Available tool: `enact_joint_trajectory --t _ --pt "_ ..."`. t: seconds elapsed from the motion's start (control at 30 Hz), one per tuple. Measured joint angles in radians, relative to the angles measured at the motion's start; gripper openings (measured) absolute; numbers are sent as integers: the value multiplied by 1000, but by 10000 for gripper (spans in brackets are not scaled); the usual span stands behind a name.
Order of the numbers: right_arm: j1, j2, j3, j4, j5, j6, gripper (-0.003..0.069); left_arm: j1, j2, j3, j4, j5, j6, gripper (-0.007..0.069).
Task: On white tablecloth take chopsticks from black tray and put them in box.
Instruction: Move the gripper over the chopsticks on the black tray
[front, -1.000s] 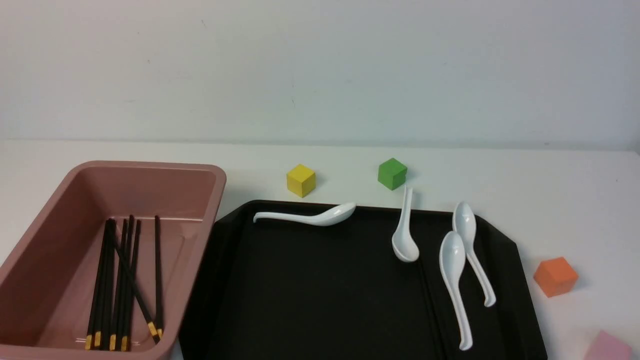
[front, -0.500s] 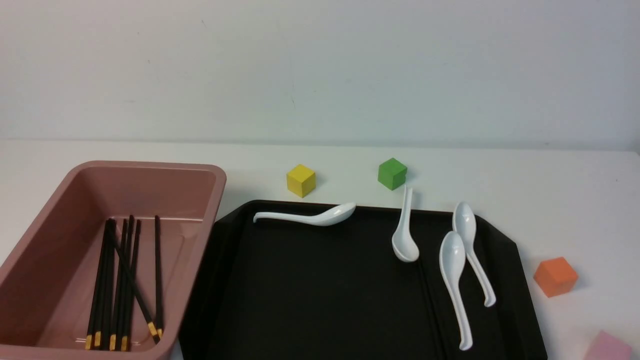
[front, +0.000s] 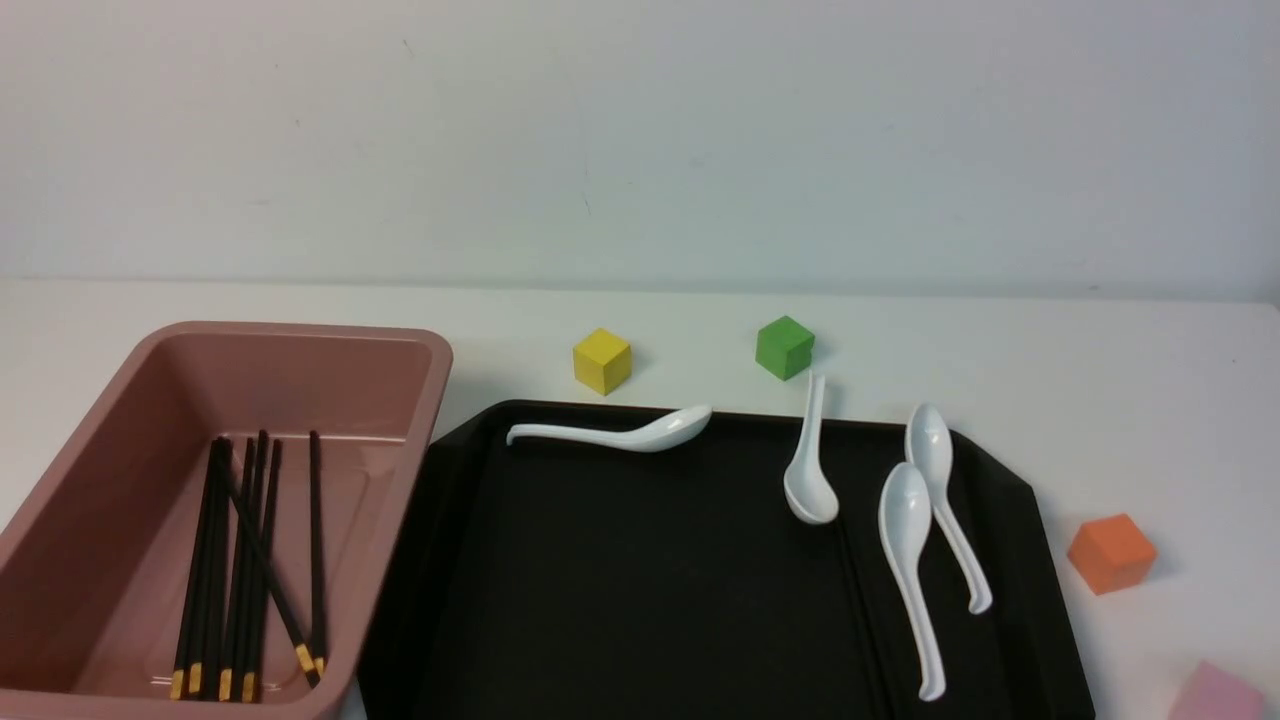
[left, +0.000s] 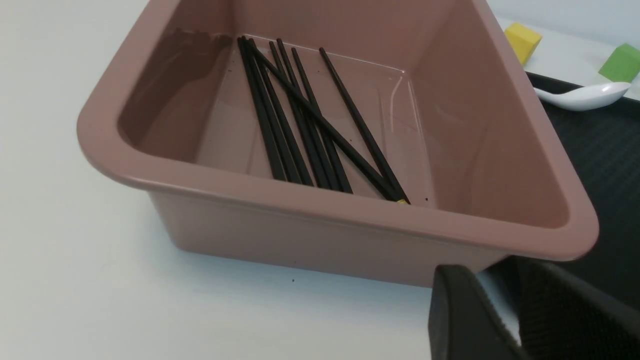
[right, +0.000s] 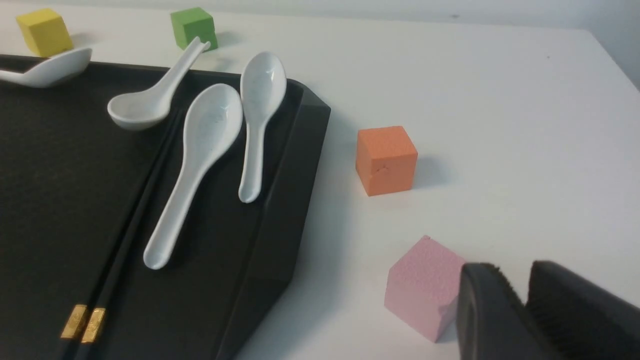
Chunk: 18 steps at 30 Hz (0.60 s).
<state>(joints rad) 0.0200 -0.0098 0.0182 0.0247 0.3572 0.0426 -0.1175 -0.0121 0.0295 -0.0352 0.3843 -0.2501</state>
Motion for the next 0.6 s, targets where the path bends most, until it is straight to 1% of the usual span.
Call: enact_joint_trajectory --t 0.03,0.1,0.13,0.17,0.2,0.23,0.27,0.3,0.33,0.47,0.5,0.57,0.6 --pt "0 0 1 29 -7 21 149 0 0 0 0 0 0 200" --pt "0 0 4 177 -31 138 150 0 0 0 0 0 0 200" --pt "0 0 5 238 -34 171 151 0 0 0 0 0 0 200" --pt "0 0 5 266 -35 201 152 0 0 0 0 0 0 200" --pt "0 0 5 376 -45 267 153 0 0 0 0 0 0 200" --pt "0 0 5 420 -51 297 155 0 0 0 0 0 0 200" --pt "0 0 5 420 -51 297 155 0 0 0 0 0 0 200" --pt "0 0 5 481 -58 321 158 0 0 0 0 0 0 200" --pt "0 0 5 510 -60 326 159 0 0 0 0 0 0 200" --pt "0 0 5 561 -72 327 161 0 0 0 0 0 0 200" --pt "0 0 -10 566 -48 308 155 0 0 0 0 0 0 200" --pt "0 7 -59 546 12 266 125 0 0 0 0 0 0 200" --pt "0 34 -127 512 58 235 95 0 0 0 0 0 0 200"
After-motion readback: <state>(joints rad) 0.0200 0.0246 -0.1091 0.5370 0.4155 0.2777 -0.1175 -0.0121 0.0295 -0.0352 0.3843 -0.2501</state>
